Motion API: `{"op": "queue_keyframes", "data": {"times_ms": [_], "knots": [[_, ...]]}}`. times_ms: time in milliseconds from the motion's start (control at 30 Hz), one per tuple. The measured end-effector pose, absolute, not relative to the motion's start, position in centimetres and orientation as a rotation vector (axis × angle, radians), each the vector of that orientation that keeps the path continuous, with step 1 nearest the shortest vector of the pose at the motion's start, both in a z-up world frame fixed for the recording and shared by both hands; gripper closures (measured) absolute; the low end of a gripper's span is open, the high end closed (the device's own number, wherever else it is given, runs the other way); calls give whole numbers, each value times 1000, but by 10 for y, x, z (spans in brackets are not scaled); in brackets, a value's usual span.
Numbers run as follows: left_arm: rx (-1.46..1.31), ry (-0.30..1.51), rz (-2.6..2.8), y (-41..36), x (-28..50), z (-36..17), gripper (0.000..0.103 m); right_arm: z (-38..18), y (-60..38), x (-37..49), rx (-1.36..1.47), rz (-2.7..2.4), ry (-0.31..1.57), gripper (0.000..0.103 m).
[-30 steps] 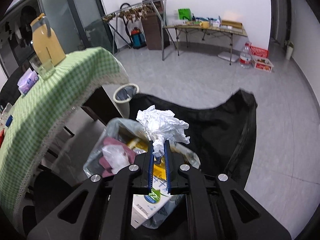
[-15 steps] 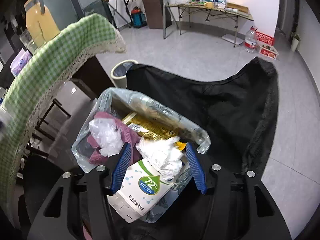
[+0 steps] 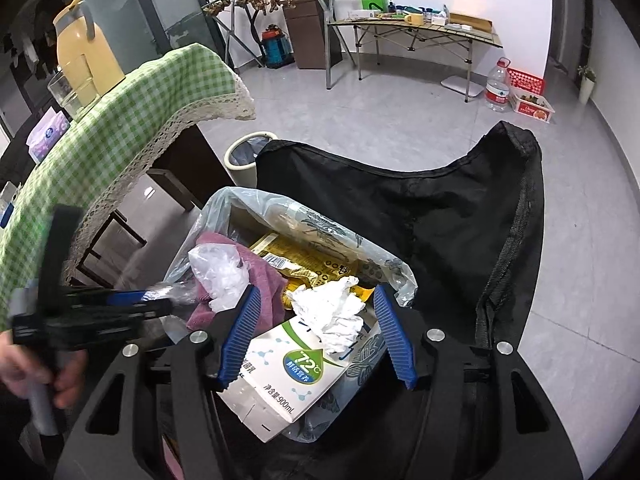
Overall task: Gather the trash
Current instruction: 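Carry the tissue and wrapper over the trash bag and open both tools, then move both tools back toward the table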
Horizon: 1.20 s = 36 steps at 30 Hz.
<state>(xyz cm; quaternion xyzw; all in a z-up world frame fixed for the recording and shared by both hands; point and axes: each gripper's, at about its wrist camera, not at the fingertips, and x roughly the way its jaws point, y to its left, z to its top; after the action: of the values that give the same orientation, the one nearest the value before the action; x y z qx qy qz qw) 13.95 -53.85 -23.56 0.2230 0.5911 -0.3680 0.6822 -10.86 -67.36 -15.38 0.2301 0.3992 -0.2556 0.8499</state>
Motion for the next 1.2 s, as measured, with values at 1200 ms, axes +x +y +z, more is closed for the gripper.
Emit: {"op": "queue_keyframes", "data": {"times_ms": [1200], "knots": [[-16, 780, -702, -272, 192, 25, 12, -42, -587, -38, 299, -414, 648, 46]]}}
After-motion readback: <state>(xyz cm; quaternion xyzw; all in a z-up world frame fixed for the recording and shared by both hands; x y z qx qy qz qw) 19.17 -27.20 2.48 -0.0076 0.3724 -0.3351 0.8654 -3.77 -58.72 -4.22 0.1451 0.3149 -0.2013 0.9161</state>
